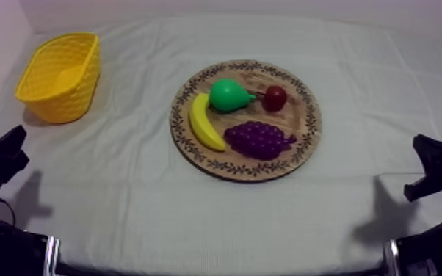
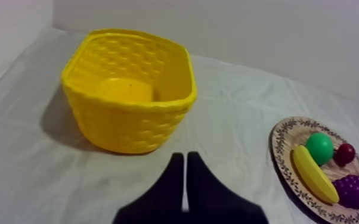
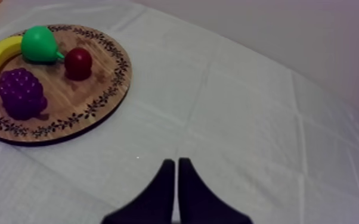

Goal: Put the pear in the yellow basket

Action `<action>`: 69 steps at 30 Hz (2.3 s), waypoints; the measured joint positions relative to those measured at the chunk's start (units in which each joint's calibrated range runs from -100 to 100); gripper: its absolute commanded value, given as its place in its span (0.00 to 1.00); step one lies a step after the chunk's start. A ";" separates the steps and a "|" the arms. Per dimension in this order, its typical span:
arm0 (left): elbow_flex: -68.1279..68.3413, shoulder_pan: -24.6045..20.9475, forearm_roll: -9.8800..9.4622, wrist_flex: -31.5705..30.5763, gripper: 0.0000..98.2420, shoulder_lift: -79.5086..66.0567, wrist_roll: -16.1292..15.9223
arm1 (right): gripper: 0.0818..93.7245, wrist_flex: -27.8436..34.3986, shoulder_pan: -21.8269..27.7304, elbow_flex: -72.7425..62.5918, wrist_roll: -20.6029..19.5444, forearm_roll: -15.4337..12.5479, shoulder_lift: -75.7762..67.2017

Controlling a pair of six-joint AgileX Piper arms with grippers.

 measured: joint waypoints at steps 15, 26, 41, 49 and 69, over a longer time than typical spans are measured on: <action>0.00 -0.45 -0.13 0.91 0.00 0.00 -1.31 | 0.00 0.00 0.00 0.00 -0.03 0.00 0.00; -0.31 -0.66 0.49 0.31 0.00 1.06 -4.73 | 0.00 0.00 0.00 0.00 -0.03 0.00 0.00; -23.12 0.05 6.07 0.35 0.00 23.79 -16.39 | 0.00 0.00 0.00 0.00 -0.03 0.00 0.00; -42.22 0.98 10.92 6.84 0.00 38.50 -23.45 | 0.00 0.00 0.00 0.00 -0.01 0.00 0.00; -78.10 10.60 7.66 28.60 0.00 71.79 -28.77 | 0.00 0.00 -0.07 0.00 -0.01 0.00 0.00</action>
